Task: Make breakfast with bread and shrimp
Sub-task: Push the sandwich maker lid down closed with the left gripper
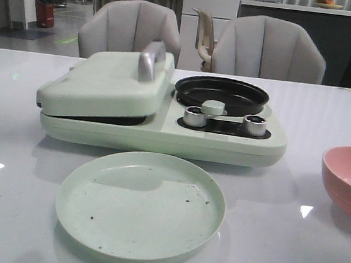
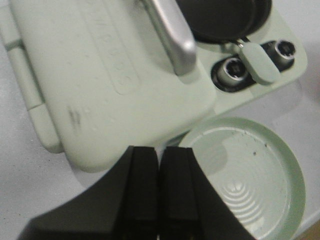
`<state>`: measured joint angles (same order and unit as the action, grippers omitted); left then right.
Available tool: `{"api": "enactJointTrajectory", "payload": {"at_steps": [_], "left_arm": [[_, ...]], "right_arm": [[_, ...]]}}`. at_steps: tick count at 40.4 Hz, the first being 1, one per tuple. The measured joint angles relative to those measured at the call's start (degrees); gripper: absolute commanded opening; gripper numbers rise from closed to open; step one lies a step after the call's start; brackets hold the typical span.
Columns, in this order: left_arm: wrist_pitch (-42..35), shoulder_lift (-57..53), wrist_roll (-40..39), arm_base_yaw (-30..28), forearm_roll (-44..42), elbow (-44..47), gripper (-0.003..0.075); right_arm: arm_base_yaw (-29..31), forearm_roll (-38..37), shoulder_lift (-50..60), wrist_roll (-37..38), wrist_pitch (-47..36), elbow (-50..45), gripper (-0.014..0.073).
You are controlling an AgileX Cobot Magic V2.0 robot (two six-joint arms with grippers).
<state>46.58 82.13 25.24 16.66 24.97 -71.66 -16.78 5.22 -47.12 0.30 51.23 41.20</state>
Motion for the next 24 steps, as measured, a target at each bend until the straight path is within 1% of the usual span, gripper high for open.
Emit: {"api": "enactJointTrajectory", "payload": {"at_steps": [4, 6, 11, 14, 18, 24], "left_arm": [[0.0, -4.5, 0.0, 4.6, -3.8, 3.5, 0.0103], [0.3, -7.6, -1.2, 6.8, -6.0, 5.2, 0.0104], [1.2, -14.6, -9.1, 11.5, -14.9, 9.3, 0.0104], [2.3, -18.8, -16.0, 13.7, -21.2, 11.6, 0.0102], [3.6, -24.5, -21.5, 14.6, -24.5, 14.5, 0.0101], [4.6, -32.7, -23.5, 14.9, -25.0, 18.3, 0.0101]], "right_arm": [[0.0, 0.0, 0.0, 0.0, 0.0, 0.0, 0.0538], [0.0, 0.0, 0.0, 0.0, 0.0, 0.0, 0.0538], [0.0, 0.0, 0.0, 0.0, 0.0, 0.0, 0.0538], [0.0, 0.0, 0.0, 0.0, 0.0, 0.0, 0.0538], [0.0, 0.0, 0.0, 0.0, 0.0, 0.0, 0.0538], [0.0, 0.0, 0.0, 0.0, 0.0, 0.0, 0.0538]]}}
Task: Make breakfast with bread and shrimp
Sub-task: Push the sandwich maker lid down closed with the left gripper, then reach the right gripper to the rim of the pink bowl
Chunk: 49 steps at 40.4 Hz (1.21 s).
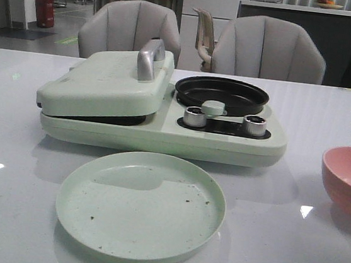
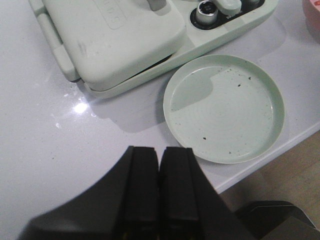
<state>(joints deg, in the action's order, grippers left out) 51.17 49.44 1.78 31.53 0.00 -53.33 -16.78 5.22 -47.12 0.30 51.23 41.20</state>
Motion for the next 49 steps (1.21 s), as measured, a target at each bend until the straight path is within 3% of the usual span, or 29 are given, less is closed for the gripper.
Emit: {"api": "enactJointTrajectory", "payload": {"at_steps": [12, 35, 41, 49], "left_arm": [[0.6, -9.7, -0.3, 0.2, 0.0, 3.9, 0.0101], [0.3, -9.9, -0.4, 0.2, 0.0, 4.3, 0.0101], [0.3, -9.9, -0.4, 0.2, 0.0, 4.3, 0.0101], [0.3, -9.9, -0.4, 0.2, 0.0, 4.3, 0.0101]], "right_arm": [[0.0, 0.1, 0.0, 0.0, 0.0, 0.0, 0.0538], [0.2, -2.2, -0.6, 0.8, -1.2, 0.0, 0.0538], [4.8, -4.6, -4.9, 2.5, 0.8, 2.4, 0.0538], [16.4, -5.2, -13.9, 3.0, 2.0, 8.4, 0.0538]]}}
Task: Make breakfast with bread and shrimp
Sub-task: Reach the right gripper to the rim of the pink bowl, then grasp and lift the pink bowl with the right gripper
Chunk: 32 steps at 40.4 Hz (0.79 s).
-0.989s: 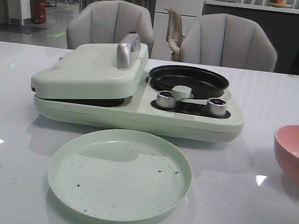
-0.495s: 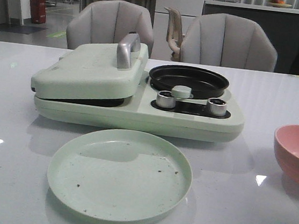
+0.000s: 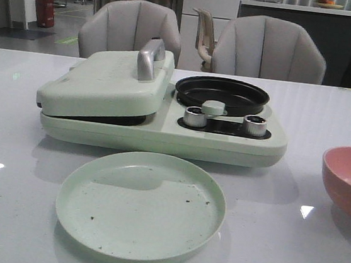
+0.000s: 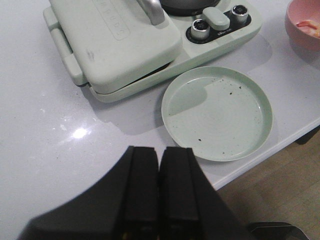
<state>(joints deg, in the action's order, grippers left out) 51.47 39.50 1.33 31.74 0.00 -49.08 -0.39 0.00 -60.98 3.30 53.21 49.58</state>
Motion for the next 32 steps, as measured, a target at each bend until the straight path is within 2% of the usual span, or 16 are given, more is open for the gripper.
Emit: {"api": "enactJointTrajectory", "payload": {"at_steps": [4, 9, 27, 32], "left_arm": [[0.0, 0.0, 0.0, 0.0, 0.0, 0.0, 0.0101], [0.0, 0.0, 0.0, 0.0, 0.0, 0.0, 0.0101], [0.0, 0.0, 0.0, 0.0, 0.0, 0.0, 0.0101], [0.0, 0.0, 0.0, 0.0, 0.0, 0.0, 0.0101]], "right_arm": [[4.4, -0.3, -4.4, -0.1, -0.5, 2.4, 0.0538], [7.0, -1.4, -10.6, -1.7, -2.0, 4.5, 0.0538], [7.4, -1.7, -31.9, -5.0, -8.0, 10.4, 0.0532], [7.4, -1.7, -35.6, -5.0, -8.9, 11.0, 0.0449]]}}
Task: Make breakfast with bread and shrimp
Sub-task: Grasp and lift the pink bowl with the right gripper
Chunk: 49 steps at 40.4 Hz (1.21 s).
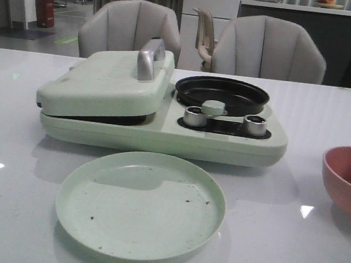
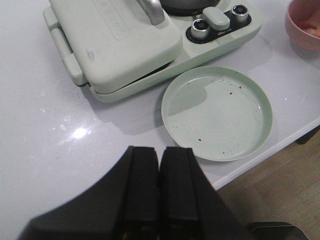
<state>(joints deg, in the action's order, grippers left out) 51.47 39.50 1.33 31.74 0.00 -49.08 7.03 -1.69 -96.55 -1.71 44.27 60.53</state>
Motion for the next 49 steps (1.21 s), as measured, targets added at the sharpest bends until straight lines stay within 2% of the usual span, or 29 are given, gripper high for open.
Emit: {"api": "enactJointTrajectory", "payload": {"at_steps": [10, 20, 28, 39, 44, 49], "left_arm": [[0.0, 0.0, 0.0, 0.0, 0.0, 0.0, 0.0101], [0.0, 0.0, 0.0, 0.0, 0.0, 0.0, 0.0101], [0.0, 0.0, 0.0, 0.0, 0.0, 0.0, 0.0101], [0.0, 0.0, 0.0, 0.0, 0.0, 0.0, 0.0101], [0.0, 0.0, 0.0, 0.0, 0.0, 0.0, 0.0101], [0.0, 0.0, 0.0, 0.0, 0.0, 0.0, 0.0101]], "right_arm": [[0.0, 0.0, -2.3, -0.1, -1.1, 0.2, 0.0181], [0.0, 0.0, -2.3, -0.1, -1.8, 0.7, 0.0033], [0.0, 0.1, -2.3, -0.1, 0.4, 3.8, 0.0035], [-3.9, -0.8, -2.7, -0.1, 8.7, 21.8, 0.0036], [-9.1, -5.8, -2.7, -0.1, 10.9, 30.4, 0.0044], [-16.2, -16.3, -3.0, 1.0, 13.4, 37.3, 0.0044]]}}
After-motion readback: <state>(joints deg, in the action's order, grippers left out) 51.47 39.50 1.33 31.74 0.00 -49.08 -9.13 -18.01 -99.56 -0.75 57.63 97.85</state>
